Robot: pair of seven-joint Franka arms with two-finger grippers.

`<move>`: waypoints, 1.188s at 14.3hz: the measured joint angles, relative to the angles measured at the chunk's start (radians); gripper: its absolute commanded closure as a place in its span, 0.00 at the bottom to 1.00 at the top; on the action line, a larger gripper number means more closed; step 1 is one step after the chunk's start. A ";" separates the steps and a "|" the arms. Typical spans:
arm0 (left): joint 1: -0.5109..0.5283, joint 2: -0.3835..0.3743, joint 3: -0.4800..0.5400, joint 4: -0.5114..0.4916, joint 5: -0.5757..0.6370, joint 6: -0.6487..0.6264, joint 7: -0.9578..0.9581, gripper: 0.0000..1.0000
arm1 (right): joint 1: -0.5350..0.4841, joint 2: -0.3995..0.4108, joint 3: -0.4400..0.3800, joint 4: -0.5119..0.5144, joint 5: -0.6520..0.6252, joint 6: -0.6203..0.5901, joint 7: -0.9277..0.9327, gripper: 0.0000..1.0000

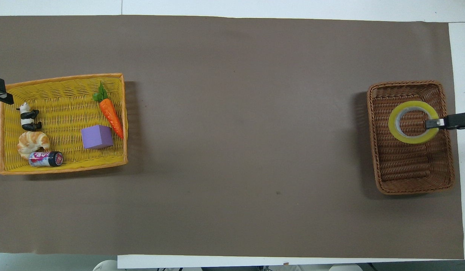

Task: Move tape to another basket
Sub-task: 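Lower the tape into the wicker basket with the right gripper, then open the right gripper and draw it back from the tape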

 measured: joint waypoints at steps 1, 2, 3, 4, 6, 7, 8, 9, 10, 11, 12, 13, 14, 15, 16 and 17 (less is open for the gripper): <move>-0.016 0.007 -0.001 0.005 0.016 -0.002 -0.001 0.00 | -0.027 0.007 0.001 -0.003 -0.014 -0.007 -0.020 1.00; -0.023 0.013 0.001 0.007 0.024 -0.009 -0.001 0.00 | -0.046 0.020 0.001 -0.007 -0.018 -0.010 -0.048 1.00; -0.024 0.018 0.002 0.009 0.027 -0.026 -0.001 0.00 | -0.057 0.038 0.001 -0.011 -0.019 -0.010 -0.076 1.00; -0.023 0.021 0.006 0.012 0.029 -0.038 -0.001 0.00 | -0.061 0.056 0.001 -0.013 -0.019 -0.009 -0.092 1.00; -0.023 0.022 0.014 0.015 0.030 -0.043 0.000 0.00 | -0.059 0.084 0.008 -0.017 -0.019 -0.007 -0.100 1.00; -0.023 0.022 0.015 0.016 0.031 -0.044 0.000 0.00 | -0.055 0.094 0.012 -0.023 -0.019 -0.006 -0.105 1.00; -0.023 0.022 0.016 0.017 0.035 -0.044 0.000 0.00 | -0.050 0.102 0.014 -0.030 -0.019 -0.004 -0.126 1.00; -0.023 0.022 0.016 0.018 0.042 -0.044 0.000 0.00 | -0.045 0.109 0.015 -0.037 -0.019 0.003 -0.154 1.00; -0.023 0.022 0.016 0.018 0.045 -0.044 0.000 0.00 | -0.042 0.114 0.016 -0.049 -0.019 0.014 -0.178 1.00; -0.021 0.021 0.017 0.017 0.046 -0.044 0.000 0.00 | -0.040 0.117 0.016 -0.061 -0.019 0.023 -0.195 1.00; -0.021 0.021 0.018 0.013 0.046 -0.044 0.000 0.00 | -0.039 0.120 0.016 -0.073 -0.019 0.032 -0.206 1.00; -0.022 0.021 0.018 0.011 0.046 -0.044 0.000 0.00 | -0.039 0.120 0.016 -0.085 -0.020 0.045 -0.213 1.00; -0.024 0.021 0.016 0.009 0.046 -0.044 0.000 0.00 | -0.039 0.120 0.016 -0.093 -0.022 0.060 -0.218 0.99; -0.025 0.021 0.014 0.009 0.046 -0.044 0.000 0.00 | -0.039 0.120 0.016 -0.097 -0.028 0.069 -0.221 0.95; -0.025 0.021 0.014 0.009 0.046 -0.044 0.000 0.00 | -0.039 0.120 0.016 -0.098 -0.037 0.073 -0.225 0.88; -0.024 0.021 0.015 0.009 0.046 -0.044 0.000 0.00 | -0.039 0.119 0.016 -0.098 -0.042 0.075 -0.233 0.64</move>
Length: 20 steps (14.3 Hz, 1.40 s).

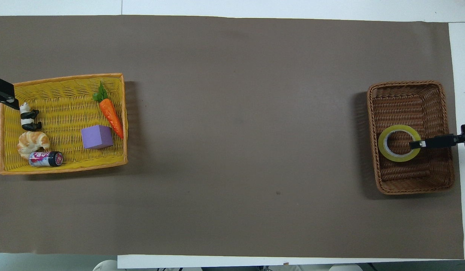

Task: Move tape to another basket

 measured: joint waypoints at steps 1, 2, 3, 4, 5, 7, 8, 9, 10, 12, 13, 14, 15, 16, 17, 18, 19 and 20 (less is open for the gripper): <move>0.001 0.000 0.002 0.000 0.000 0.000 0.000 0.00 | 0.002 -0.001 0.001 0.000 -0.004 0.004 -0.011 0.15; 0.003 0.000 0.004 0.000 0.000 0.000 0.000 0.00 | 0.006 -0.002 0.003 0.000 -0.008 0.010 -0.019 0.00; 0.004 0.000 0.006 0.000 0.000 0.000 0.000 0.00 | 0.015 -0.003 0.003 0.000 -0.013 0.026 -0.021 0.00; 0.004 0.000 0.007 0.000 0.000 0.000 0.000 0.00 | 0.024 -0.002 0.003 0.000 -0.023 0.048 -0.023 0.00; 0.004 0.000 0.007 0.000 0.000 0.000 0.000 0.00 | 0.032 -0.002 0.004 0.000 -0.042 0.073 -0.030 0.00; 0.004 0.000 0.006 0.000 0.000 0.000 0.000 0.00 | 0.048 -0.003 0.004 0.003 -0.075 0.119 -0.052 0.00; 0.004 0.000 0.006 0.000 0.000 0.000 0.000 0.00 | 0.059 -0.006 0.004 0.006 -0.086 0.136 -0.057 0.00; 0.004 0.000 0.006 0.000 0.000 0.000 0.000 0.00 | 0.072 -0.014 0.004 0.011 -0.103 0.154 -0.060 0.00; 0.004 0.000 0.006 0.000 0.000 0.000 0.000 0.00 | 0.090 -0.029 0.005 0.019 -0.136 0.175 -0.063 0.00; 0.004 0.000 0.006 0.000 0.000 0.000 0.000 0.00 | 0.151 -0.089 0.006 0.036 -0.250 0.240 -0.064 0.00; 0.004 0.000 0.006 0.000 0.000 0.000 0.000 0.00 | 0.193 -0.132 0.007 0.042 -0.315 0.266 -0.062 0.00; 0.004 0.000 0.006 0.000 0.000 0.000 0.000 0.00 | 0.236 -0.176 0.007 0.047 -0.368 0.276 -0.045 0.00; 0.004 0.000 0.006 0.000 0.000 0.000 0.000 0.00 | 0.276 -0.220 0.008 0.053 -0.402 0.277 -0.011 0.00; 0.004 0.000 0.006 0.000 0.000 0.000 0.000 0.00 | 0.308 -0.261 0.009 0.057 -0.421 0.277 0.032 0.00; 0.004 0.000 0.006 0.000 0.000 0.000 0.000 0.00 | 0.337 -0.297 0.010 0.062 -0.444 0.271 0.085 0.00; 0.003 0.000 0.006 0.000 0.000 0.000 0.000 0.00 | 0.364 -0.325 0.011 0.072 -0.480 0.248 0.162 0.00; 0.002 0.000 0.005 0.000 0.000 0.000 0.000 0.00 | 0.392 -0.344 0.012 0.092 -0.516 0.204 0.273 0.00; 0.003 0.000 0.005 0.000 0.000 0.001 0.001 0.00 | 0.418 -0.356 0.013 0.123 -0.538 0.142 0.399 0.00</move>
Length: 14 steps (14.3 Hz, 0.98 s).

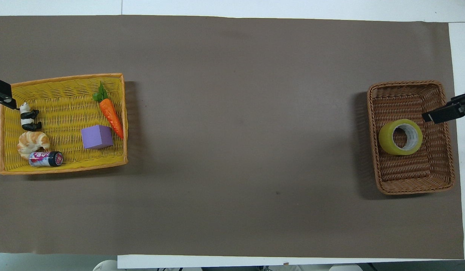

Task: Move tape to another basket

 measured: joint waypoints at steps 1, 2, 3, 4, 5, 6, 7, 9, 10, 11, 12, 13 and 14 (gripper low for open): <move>0.000 -0.001 0.000 0.000 0.000 0.000 0.002 0.00 | 0.021 -0.006 0.001 0.037 -0.016 -0.069 0.115 0.00; 0.000 -0.001 0.000 0.001 0.000 0.001 0.008 0.00 | 0.034 -0.009 0.002 0.074 -0.028 -0.134 0.205 0.00; 0.000 -0.002 0.000 0.001 0.000 0.004 0.017 0.00 | 0.040 -0.013 0.002 0.102 -0.038 -0.173 0.254 0.00; 0.000 -0.003 0.000 0.002 0.000 0.010 0.031 0.00 | 0.046 -0.015 0.003 0.123 -0.059 -0.189 0.274 0.00; 0.000 -0.003 0.000 0.002 0.000 0.015 0.048 0.00 | 0.055 -0.016 0.003 0.142 -0.085 -0.202 0.281 0.00; 0.000 -0.003 0.000 0.002 0.000 0.018 0.069 0.00 | 0.066 -0.016 0.005 0.158 -0.105 -0.219 0.287 0.00; 0.000 -0.003 0.000 0.002 0.000 0.019 0.091 0.00 | 0.076 -0.017 0.008 0.167 -0.115 -0.235 0.291 0.00; 0.000 -0.004 0.000 0.002 0.000 0.020 0.123 0.00 | 0.108 -0.027 0.002 0.176 -0.120 -0.257 0.296 0.00; 0.000 -0.004 0.000 0.002 0.000 0.020 0.131 0.00 | 0.147 -0.031 -0.028 0.178 -0.120 -0.269 0.310 0.00; 0.000 -0.005 0.000 0.003 0.000 0.021 0.139 0.00 | 0.194 -0.035 -0.075 0.180 -0.120 -0.274 0.324 0.00; 0.000 -0.006 0.000 0.003 0.000 0.023 0.150 0.00 | 0.225 -0.037 -0.113 0.180 -0.120 -0.275 0.329 0.00; 0.000 -0.008 0.000 0.003 0.000 0.025 0.158 0.00 | 0.239 -0.038 -0.138 0.180 -0.120 -0.276 0.329 0.00; 0.000 -0.010 0.000 0.003 0.000 0.028 0.162 0.00 | 0.250 -0.038 -0.159 0.180 -0.120 -0.276 0.331 0.00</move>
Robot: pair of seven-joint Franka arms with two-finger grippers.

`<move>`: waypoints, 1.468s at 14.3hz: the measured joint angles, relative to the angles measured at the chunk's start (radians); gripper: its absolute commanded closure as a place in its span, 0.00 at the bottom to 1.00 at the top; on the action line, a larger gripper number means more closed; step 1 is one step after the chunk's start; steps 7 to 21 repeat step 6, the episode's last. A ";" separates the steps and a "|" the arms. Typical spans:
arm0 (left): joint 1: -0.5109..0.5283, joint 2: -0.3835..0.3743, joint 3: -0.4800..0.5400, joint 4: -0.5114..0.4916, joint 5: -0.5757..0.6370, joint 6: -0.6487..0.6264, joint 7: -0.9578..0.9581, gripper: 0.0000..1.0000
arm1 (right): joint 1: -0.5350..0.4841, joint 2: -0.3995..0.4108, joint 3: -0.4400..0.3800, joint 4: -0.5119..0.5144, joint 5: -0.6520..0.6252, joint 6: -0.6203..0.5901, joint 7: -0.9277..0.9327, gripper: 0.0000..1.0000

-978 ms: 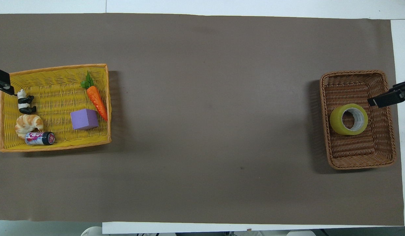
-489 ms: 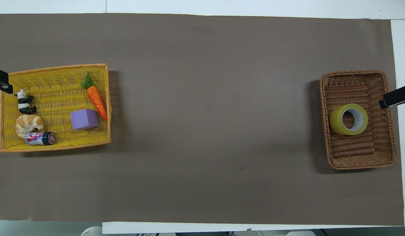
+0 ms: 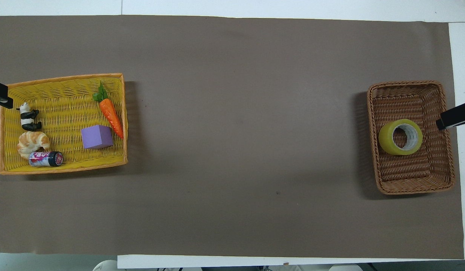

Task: Move tape to another basket

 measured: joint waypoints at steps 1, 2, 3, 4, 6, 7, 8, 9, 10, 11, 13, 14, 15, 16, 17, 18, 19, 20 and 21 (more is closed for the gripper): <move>0.000 -0.001 0.000 0.000 0.000 0.003 0.002 0.00 | 0.011 0.000 -0.024 0.000 0.000 0.000 0.003 0.00; 0.000 -0.001 0.000 0.000 0.000 0.003 0.002 0.00 | 0.020 0.000 -0.043 -0.001 0.000 0.000 0.004 0.00; 0.000 -0.002 0.000 -0.001 0.000 0.003 0.002 0.00 | 0.025 0.000 -0.054 -0.002 0.000 -0.001 0.006 0.00; 0.000 -0.003 0.000 -0.001 0.000 0.003 0.002 0.00 | 0.029 0.000 -0.058 -0.005 0.000 -0.003 0.012 0.00; 0.000 -0.004 0.000 -0.002 0.000 0.003 0.002 0.00 | 0.039 0.000 -0.058 -0.013 0.000 -0.004 0.029 0.00; 0.000 -0.004 0.000 -0.002 0.000 0.003 0.002 0.00 | 0.039 0.000 -0.058 -0.013 0.000 -0.004 0.029 0.00; 0.000 -0.004 0.000 -0.002 0.000 0.003 0.002 0.00 | 0.039 0.000 -0.058 -0.013 0.000 -0.004 0.029 0.00; 0.000 -0.004 0.000 -0.002 0.000 0.003 0.002 0.00 | 0.039 0.000 -0.058 -0.013 0.000 -0.004 0.029 0.00; 0.000 -0.004 0.000 -0.002 0.000 0.003 0.002 0.00 | 0.039 0.000 -0.058 -0.013 0.000 -0.004 0.029 0.00; 0.000 -0.004 0.000 -0.002 0.000 0.003 0.002 0.00 | 0.039 0.000 -0.058 -0.013 0.000 -0.004 0.029 0.00; 0.000 -0.004 0.000 -0.002 0.000 0.003 0.002 0.00 | 0.039 0.000 -0.058 -0.013 0.000 -0.004 0.029 0.00; 0.000 -0.004 0.000 -0.002 0.000 0.003 0.002 0.00 | 0.039 0.000 -0.058 -0.013 0.000 -0.004 0.029 0.00; 0.000 -0.004 0.000 -0.002 0.000 0.003 0.002 0.00 | 0.039 0.000 -0.058 -0.013 0.000 -0.004 0.029 0.00; 0.000 -0.004 0.000 -0.002 0.000 0.003 0.002 0.00 | 0.039 0.000 -0.058 -0.013 0.000 -0.004 0.029 0.00; 0.000 -0.004 0.000 -0.002 0.000 0.003 0.002 0.00 | 0.039 0.000 -0.058 -0.013 0.000 -0.004 0.029 0.00; 0.000 -0.004 0.000 -0.002 0.000 0.003 0.002 0.00 | 0.039 0.000 -0.058 -0.013 0.000 -0.004 0.029 0.00; 0.000 -0.004 0.000 -0.002 0.000 0.003 0.002 0.00 | 0.039 0.000 -0.058 -0.013 0.000 -0.004 0.029 0.00; 0.000 -0.004 0.000 -0.002 0.000 0.003 0.002 0.00 | 0.039 0.000 -0.058 -0.013 0.000 -0.004 0.029 0.00; 0.000 -0.004 0.000 -0.002 0.000 0.003 0.002 0.00 | 0.039 0.000 -0.058 -0.013 0.000 -0.004 0.029 0.00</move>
